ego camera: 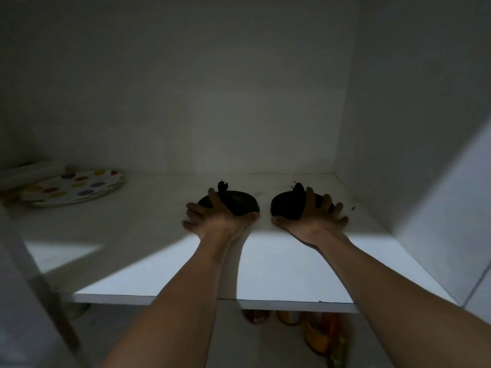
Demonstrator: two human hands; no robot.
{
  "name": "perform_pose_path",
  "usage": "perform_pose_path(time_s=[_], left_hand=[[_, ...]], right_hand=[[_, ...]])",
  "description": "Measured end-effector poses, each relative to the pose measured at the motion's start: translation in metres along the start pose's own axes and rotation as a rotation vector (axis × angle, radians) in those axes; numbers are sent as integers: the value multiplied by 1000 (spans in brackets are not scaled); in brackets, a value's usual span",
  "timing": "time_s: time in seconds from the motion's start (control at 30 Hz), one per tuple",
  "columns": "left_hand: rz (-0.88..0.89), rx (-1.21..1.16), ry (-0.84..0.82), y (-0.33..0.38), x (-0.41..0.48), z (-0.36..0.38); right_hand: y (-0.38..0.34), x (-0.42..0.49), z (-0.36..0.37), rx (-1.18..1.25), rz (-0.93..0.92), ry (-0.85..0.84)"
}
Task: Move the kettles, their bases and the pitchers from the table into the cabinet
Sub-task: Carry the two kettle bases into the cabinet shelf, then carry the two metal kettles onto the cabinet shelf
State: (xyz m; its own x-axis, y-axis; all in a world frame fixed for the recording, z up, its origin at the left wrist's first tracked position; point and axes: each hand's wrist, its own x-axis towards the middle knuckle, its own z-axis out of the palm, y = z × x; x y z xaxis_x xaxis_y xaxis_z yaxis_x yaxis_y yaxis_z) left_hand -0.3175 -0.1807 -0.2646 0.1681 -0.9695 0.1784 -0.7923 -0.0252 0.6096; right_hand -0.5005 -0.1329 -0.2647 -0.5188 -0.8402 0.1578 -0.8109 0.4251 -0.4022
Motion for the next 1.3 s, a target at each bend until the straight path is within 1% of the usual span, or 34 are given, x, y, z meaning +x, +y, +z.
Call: perform_pose_path(time_s=[0.07,0.13,0.27,0.37,0.5,0.57,0.8,0.9,1.03,1.17,1.3], left_hand=[[32,-24,31,-5,-8,-13],[92,20,63,-12,-26,-29],[195,45,200,-41,-93,-59],[168,117,260,-78,-156,-89],[-17,178,333,-139,-235,-150],[-100,246,371,-170,-273,-185],[-444,404,571,-276,-418,-307],[-622,453,650,-323,-490,-352],[-848,456,733,-378,-583,-397],[-986,432,748,-426,-650,-421],[-1015,425,725,-472,-678,-445]], right_hand=[[-1,-8,-4,-15,-47,20],[-5,-22,-9,-4,-108,37],[-18,-78,-19,48,-246,195],[-31,-141,-25,108,-399,178],[-64,-230,-22,180,-575,28],[-87,-277,-16,190,-652,-46],[-176,-470,7,262,-989,-327],[-201,-562,14,261,-1158,-403],[-223,-672,26,226,-1366,-515],[-241,-758,40,196,-1464,-613],[-260,-815,53,187,-1480,-637]])
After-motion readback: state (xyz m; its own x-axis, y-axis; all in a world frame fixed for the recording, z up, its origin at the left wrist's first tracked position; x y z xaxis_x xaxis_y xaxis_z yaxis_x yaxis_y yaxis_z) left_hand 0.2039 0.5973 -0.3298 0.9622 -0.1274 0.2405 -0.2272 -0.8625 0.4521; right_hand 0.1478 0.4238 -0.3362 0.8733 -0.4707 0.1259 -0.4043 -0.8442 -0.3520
